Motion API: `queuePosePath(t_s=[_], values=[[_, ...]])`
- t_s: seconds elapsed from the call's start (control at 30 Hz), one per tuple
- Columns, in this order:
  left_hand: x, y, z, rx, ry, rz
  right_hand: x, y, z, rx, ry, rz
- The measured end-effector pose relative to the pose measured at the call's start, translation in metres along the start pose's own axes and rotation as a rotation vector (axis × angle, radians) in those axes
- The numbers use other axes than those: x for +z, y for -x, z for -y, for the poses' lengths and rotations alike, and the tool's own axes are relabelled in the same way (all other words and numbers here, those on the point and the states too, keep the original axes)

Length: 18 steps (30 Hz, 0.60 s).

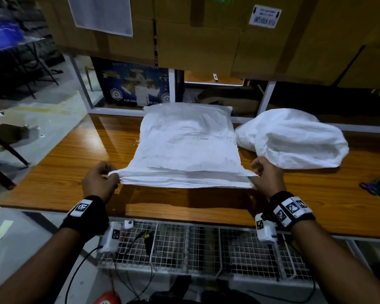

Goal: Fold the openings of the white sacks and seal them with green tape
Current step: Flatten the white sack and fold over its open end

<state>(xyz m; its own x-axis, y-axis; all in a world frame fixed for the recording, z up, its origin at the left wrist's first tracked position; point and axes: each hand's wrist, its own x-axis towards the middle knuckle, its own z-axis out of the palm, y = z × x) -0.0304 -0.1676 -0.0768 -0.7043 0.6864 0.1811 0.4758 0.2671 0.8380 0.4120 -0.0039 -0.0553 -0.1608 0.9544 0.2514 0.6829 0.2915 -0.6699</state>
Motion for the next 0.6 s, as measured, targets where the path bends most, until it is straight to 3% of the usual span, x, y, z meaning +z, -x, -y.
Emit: queuePosePath(t_s=[0.1,0.17,0.27,0.33,0.4,0.47,0.6], values=[[-0.002,0.003,0.011,0.029,0.095,0.097,-0.001,0.010,-0.011,-0.083,-0.025,0.172],[-0.006,0.003,0.020,0.075,0.102,0.151,-0.003,0.017,-0.023,-0.111,-0.012,0.186],[-0.012,0.008,0.031,0.258,-0.113,0.307,-0.007,0.028,-0.040,-0.153,0.042,0.216],[-0.013,0.017,0.038,0.391,-0.272,0.514,-0.009,0.036,-0.046,-0.191,0.146,0.391],[-0.015,0.025,0.047,0.499,-0.376,0.637,-0.011,0.043,-0.050,-0.260,0.343,0.581],[-0.022,0.029,0.055,0.610,-0.412,0.666,-0.016,0.049,-0.052,-0.296,0.469,0.651],[-0.035,0.037,0.066,0.798,-0.629,0.697,-0.021,0.063,-0.050,-0.302,0.474,0.717]])
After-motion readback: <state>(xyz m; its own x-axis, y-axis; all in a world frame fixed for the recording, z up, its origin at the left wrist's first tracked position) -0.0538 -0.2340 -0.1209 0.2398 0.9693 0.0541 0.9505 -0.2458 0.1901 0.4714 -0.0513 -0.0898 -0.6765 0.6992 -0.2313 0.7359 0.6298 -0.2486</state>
